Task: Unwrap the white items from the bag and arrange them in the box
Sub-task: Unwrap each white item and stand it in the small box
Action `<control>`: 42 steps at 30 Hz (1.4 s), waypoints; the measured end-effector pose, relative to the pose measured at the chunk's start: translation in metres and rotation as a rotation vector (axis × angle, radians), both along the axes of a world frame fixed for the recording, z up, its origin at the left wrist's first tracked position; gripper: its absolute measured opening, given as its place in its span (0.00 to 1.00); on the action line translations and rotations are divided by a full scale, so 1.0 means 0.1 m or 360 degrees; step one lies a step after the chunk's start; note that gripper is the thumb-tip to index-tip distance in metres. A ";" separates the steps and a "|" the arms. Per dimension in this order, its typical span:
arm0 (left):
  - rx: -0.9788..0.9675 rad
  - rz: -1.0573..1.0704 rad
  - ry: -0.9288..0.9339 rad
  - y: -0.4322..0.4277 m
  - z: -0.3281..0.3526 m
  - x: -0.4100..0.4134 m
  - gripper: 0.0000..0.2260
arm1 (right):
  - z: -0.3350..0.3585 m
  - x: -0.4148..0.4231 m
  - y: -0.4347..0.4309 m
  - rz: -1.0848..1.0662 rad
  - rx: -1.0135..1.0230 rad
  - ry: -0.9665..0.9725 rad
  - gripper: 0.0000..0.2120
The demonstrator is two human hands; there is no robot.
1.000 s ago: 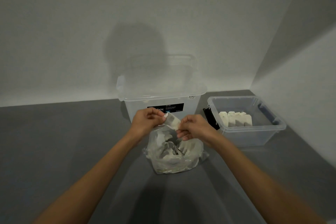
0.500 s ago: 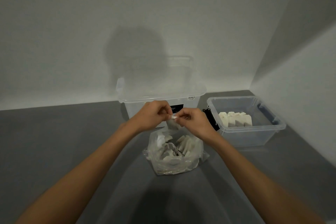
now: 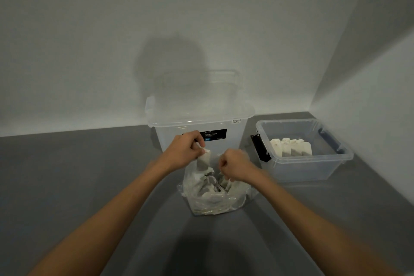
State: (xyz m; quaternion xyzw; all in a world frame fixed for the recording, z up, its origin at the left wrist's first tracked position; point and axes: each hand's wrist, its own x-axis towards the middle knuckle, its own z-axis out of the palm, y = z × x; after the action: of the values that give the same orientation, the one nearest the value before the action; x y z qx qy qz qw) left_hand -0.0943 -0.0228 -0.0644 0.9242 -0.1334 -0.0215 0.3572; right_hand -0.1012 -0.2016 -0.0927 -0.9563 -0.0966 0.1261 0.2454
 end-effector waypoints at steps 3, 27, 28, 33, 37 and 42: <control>0.0025 0.0003 -0.0023 0.01 0.00 -0.04 0.05 | -0.11 -0.01 0.15 0.0099 -0.0166 0.0258 0.10; -0.0355 -0.0087 0.0194 0.03 0.07 -0.08 0.05 | 0.39 -0.03 -0.26 -0.0237 0.1227 0.0365 0.05; -0.0425 -0.0096 0.0222 0.00 0.07 -0.08 0.07 | 0.39 -0.05 -0.26 -0.0254 0.1319 0.0398 0.04; -0.0549 -0.0142 0.0108 -0.14 0.13 -0.03 0.05 | 0.44 -0.09 -0.29 -0.0286 0.1363 0.0383 0.03; -0.0455 -0.0171 0.0024 -0.23 0.21 0.02 0.05 | 0.57 -0.04 -0.38 -0.0300 0.1010 -0.0112 0.06; -0.0361 -0.0257 -0.0035 -0.40 0.38 0.06 0.05 | 0.79 -0.01 -0.52 -0.0072 0.0809 -0.0378 0.06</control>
State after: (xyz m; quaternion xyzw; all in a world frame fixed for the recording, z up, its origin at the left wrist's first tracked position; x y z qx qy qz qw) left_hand -0.0888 -0.0629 -0.0265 0.8643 -0.2129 -0.0248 0.4551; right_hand -0.1018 -0.2534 -0.0135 -0.8741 -0.1319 -0.0206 0.4671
